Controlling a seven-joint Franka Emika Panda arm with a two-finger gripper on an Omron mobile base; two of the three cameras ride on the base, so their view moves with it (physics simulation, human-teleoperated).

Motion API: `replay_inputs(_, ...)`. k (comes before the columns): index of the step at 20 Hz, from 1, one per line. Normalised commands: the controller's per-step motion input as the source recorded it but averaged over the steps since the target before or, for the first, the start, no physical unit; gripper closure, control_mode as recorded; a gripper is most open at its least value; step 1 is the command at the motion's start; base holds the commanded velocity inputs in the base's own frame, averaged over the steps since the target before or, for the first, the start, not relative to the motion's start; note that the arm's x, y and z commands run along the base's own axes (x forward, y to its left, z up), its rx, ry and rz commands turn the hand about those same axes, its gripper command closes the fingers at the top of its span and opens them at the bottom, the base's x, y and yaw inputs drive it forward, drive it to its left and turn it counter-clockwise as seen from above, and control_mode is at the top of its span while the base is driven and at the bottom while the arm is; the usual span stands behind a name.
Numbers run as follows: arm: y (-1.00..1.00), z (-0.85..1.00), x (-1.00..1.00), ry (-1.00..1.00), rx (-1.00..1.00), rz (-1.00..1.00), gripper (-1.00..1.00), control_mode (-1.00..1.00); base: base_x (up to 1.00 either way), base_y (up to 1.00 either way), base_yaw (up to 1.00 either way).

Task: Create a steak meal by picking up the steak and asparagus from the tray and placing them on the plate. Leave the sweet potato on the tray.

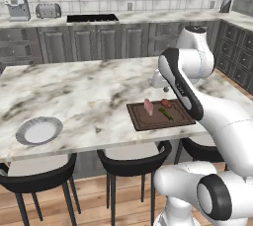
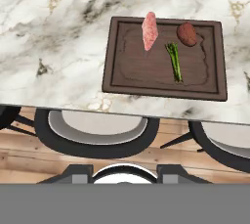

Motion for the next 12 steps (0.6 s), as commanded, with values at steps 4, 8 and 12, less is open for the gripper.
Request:
replay_inputs(4, 0.0, -0.24, 0.0, 0.0, 0.0, 0.0, -1.0, -1.0, 0.0, 0.0, 0.0)
replay_inputs(8, -0.14, -0.37, 0.0, 0.0, 0.0, 0.0, -1.0, -1.0, 0.0, 0.0, 0.0)
replay_inputs(12, -0.14, -0.36, 0.09, 0.0, 0.0, 0.0, -1.0, -1.0, 0.0, 0.0, 0.0)
